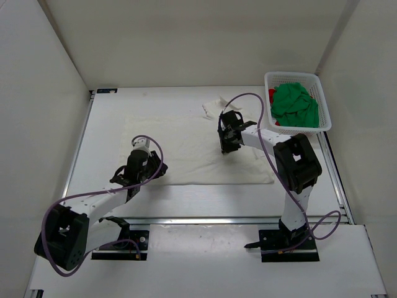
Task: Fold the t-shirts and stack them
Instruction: Fold the flattened tshirt in 1/3 of the way
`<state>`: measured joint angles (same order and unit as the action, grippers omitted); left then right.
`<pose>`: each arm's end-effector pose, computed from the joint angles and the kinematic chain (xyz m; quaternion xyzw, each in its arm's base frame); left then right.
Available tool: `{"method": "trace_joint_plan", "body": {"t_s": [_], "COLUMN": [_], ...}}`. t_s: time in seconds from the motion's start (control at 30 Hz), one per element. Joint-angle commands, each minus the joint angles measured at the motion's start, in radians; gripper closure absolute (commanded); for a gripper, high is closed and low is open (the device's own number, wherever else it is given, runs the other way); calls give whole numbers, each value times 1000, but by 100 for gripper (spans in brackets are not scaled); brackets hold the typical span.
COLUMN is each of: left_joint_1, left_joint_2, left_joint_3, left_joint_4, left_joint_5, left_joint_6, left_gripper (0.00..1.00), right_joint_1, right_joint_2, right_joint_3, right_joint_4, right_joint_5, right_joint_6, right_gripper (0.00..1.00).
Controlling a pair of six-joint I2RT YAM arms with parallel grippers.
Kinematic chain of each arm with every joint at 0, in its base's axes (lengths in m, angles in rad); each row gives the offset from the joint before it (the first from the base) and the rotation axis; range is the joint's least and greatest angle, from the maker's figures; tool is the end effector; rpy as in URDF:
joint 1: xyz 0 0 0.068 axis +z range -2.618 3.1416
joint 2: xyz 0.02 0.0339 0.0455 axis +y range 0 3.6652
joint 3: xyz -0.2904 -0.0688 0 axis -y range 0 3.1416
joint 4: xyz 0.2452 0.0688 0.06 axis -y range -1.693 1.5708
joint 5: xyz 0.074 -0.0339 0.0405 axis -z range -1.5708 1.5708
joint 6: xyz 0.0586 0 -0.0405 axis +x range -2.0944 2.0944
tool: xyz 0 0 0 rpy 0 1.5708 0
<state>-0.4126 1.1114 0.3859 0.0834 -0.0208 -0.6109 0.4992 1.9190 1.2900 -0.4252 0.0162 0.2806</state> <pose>0.2026 -0.0874 0.1766 -0.0931 0.8892 -0.2112 0.3950 0.3676 0.1993 0.1754 -0.1034 0.9613 0.0898 0.2392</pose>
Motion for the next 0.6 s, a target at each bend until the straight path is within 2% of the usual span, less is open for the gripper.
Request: {"method": "trace_joint_plan", "body": {"t_s": [0.0, 0.03, 0.1, 0.17, 0.27, 0.47, 0.5, 0.57], "left_joint_1": [1, 4, 6, 9, 14, 26, 24, 49], "left_joint_2": [1, -5, -13, -13, -7, -36, -39, -38], "left_joint_3": [2, -1, -5, 1, 10, 7, 8, 4], "left_joint_4": [16, 16, 16, 15, 12, 9, 10, 9], "left_joint_5": [9, 5, 4, 9, 16, 12, 9, 21], "left_joint_6": [2, -1, -1, -4, -6, -13, -13, -17], "left_gripper": [57, 57, 57, 57, 57, 57, 57, 58], "right_joint_1": [-4, 2, 2, -4, -16, -28, -34, -45], "right_joint_2": [0, 2, -15, -43, -95, -179, -172, -153], "right_joint_3": [22, 25, 23, 31, 35, -35, -52, -52], "right_joint_4": [-15, -12, 0, 32, 92, 239, 246, 243], "right_joint_5": [-36, -29, -33, -45, -65, -65, -67, -88], "right_joint_6": [-1, 0, 11, 23, 42, 77, 81, 86], "right_gripper": [83, 85, 95, 99, 100, 100, 98, 83]}}
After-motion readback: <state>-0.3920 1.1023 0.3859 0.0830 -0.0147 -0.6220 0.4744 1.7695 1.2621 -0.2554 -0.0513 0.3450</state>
